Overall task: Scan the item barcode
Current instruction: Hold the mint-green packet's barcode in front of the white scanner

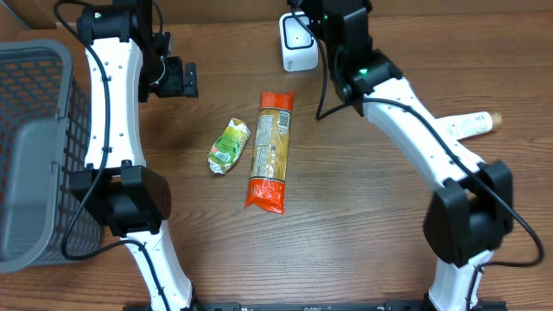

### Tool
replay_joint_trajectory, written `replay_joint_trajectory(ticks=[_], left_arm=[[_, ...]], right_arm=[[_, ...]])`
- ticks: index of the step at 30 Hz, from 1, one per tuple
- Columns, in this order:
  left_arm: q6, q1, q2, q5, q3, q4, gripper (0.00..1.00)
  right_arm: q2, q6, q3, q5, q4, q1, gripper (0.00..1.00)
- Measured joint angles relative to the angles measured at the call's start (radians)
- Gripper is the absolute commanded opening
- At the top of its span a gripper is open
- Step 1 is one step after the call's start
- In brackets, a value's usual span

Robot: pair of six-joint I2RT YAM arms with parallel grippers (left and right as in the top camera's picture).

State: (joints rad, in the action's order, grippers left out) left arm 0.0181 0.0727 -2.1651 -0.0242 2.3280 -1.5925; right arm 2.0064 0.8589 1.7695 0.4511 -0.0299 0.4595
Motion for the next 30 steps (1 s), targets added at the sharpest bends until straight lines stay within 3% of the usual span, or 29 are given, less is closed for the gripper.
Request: replay_joint_trajectory(ticks=[10,18,30], left_arm=[[0.000,0.000,0.000,0.000,0.000,0.000,1.00],[0.000,0.000,0.000,0.000,0.000,-0.001,1.00],[0.000,0.000,0.000,0.000,0.000,0.000,1.00]], right_arm=[[0.201,0.284,0.000,0.055,0.220,0.034,0.04],[0.274,0.494,0.000,0.063,0.245,0.061,0.04],[0.292,0.583,0.000,0.051,0.256,0.061,0.04]])
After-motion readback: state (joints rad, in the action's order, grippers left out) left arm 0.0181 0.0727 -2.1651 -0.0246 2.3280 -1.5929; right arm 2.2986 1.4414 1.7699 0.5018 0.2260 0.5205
